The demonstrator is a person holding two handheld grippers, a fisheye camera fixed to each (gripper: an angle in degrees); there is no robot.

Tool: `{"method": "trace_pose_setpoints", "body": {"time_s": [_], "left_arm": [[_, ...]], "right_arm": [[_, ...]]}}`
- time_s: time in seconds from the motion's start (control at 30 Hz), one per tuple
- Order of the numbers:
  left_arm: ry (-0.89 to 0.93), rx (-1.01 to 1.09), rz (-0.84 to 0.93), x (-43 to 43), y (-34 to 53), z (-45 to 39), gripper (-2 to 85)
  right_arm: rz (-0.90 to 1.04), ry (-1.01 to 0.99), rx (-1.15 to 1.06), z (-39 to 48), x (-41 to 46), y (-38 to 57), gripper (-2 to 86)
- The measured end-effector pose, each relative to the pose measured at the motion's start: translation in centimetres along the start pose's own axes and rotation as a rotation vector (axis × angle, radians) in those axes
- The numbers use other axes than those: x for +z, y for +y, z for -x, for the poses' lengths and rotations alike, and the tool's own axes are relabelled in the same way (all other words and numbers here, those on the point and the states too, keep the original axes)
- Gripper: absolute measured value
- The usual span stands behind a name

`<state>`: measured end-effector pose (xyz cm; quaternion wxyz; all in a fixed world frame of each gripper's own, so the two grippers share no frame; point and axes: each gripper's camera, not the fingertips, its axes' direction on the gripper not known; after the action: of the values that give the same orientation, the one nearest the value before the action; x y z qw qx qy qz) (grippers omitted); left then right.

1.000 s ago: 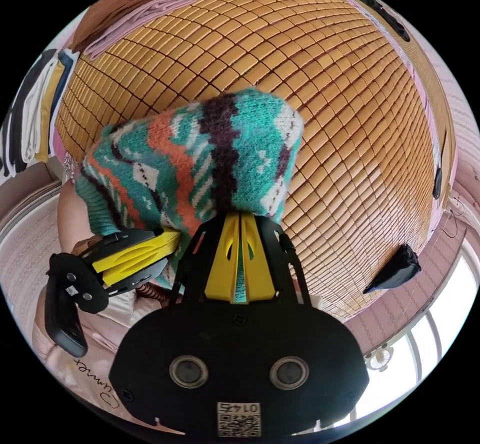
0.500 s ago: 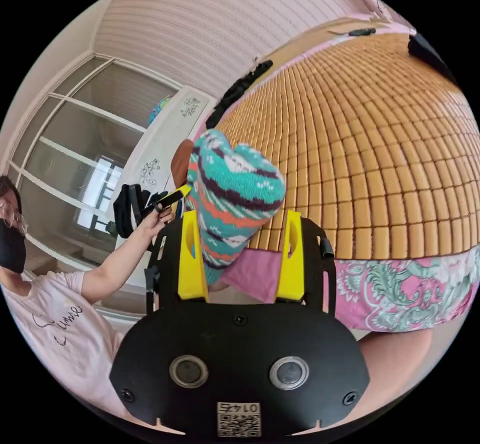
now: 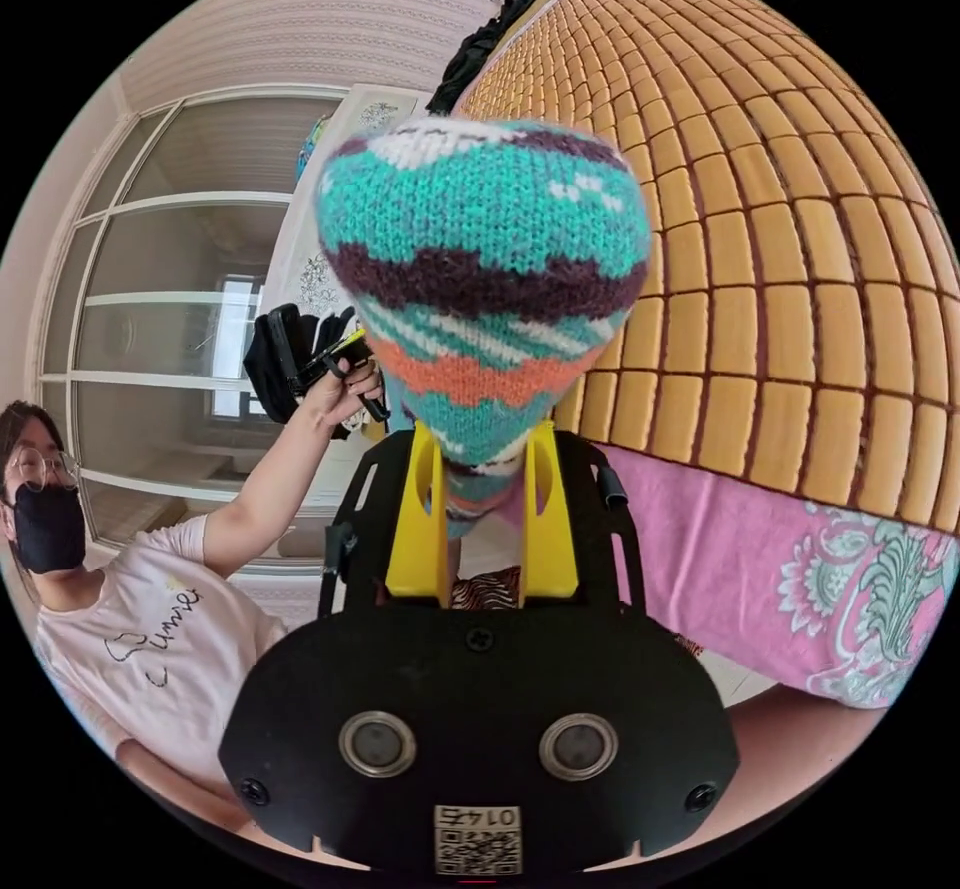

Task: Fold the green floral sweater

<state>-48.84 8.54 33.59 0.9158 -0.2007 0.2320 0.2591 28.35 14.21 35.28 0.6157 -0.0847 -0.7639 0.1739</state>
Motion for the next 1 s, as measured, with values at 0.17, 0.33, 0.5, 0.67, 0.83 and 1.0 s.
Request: {"method": "trace_pose_setpoints", "body": {"time_s": [0.17,0.33,0.5,0.67,0.83,1.0], "left_arm": [[0.052,-0.086,0.010,0.1,3.7,-3.4,23.8],[0.077,-0.190,-0.055,0.1,6.1,-4.4,24.0],[0.081,-0.204,-0.055,-1.5,5.6,-3.0,24.0],[0.132,-0.180,-0.007,-2.3,4.1,-0.7,23.1],[0.251,-0.202,0.048,-2.1,3.6,0.9,20.5],[0.235,-0.173,0.047,-3.2,4.0,1.3,17.7]], "right_arm": [[-0.091,0.052,0.060,-1.7,-9.4,3.6,8.0],[-0.085,0.025,0.074,-1.9,-11.3,4.1,7.5],[-0.128,0.073,0.036,0.3,-11.1,4.8,9.4],[-0.168,-0.030,0.039,1.3,-10.6,5.6,14.7],[-0.112,0.127,0.027,5.0,-6.3,3.7,20.1],[-0.080,0.289,0.011,7.2,-2.2,2.5,20.6]]}}
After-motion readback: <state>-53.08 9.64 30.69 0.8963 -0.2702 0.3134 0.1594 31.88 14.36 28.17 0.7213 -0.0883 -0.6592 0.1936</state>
